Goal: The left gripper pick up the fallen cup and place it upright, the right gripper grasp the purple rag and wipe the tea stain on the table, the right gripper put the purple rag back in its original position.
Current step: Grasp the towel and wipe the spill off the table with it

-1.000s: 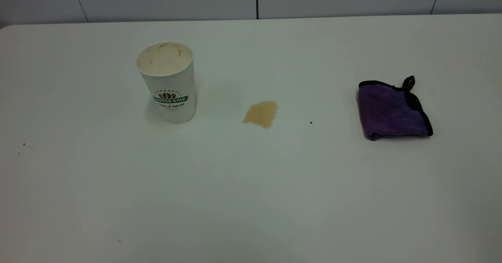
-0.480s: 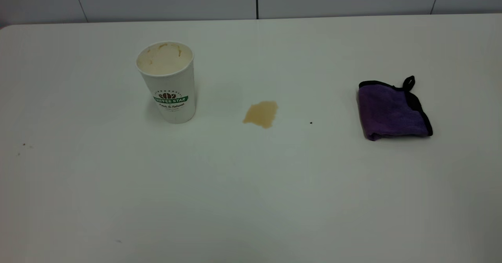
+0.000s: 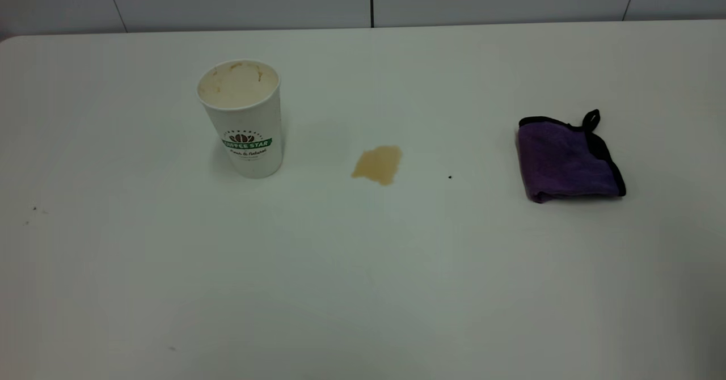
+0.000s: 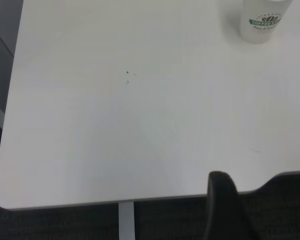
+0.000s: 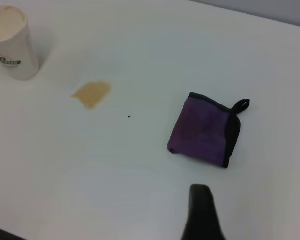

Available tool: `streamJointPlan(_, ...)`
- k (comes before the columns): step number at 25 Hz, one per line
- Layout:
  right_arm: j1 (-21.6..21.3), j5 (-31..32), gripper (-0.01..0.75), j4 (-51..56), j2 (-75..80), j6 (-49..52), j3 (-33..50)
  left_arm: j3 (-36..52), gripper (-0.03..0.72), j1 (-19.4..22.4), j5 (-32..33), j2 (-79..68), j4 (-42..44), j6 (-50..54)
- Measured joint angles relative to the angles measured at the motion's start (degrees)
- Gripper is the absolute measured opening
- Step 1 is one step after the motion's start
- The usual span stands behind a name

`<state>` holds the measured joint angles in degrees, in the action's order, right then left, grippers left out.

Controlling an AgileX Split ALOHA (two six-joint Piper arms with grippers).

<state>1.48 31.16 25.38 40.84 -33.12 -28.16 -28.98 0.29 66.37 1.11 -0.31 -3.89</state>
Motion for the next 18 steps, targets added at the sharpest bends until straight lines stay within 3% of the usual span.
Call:
streamJointPlan(7,0.00,-5.11,0.592,8.93,25.29,-9.81,-6.41,0.00,0.432,0.00,0.00,0.00,0.00,0.00)
streamJointPlan(18,0.00,-6.28,0.589,11.04,58.51,-9.99,-23.83,0.00,0.432,0.00,0.00,0.00,0.00,0.00)
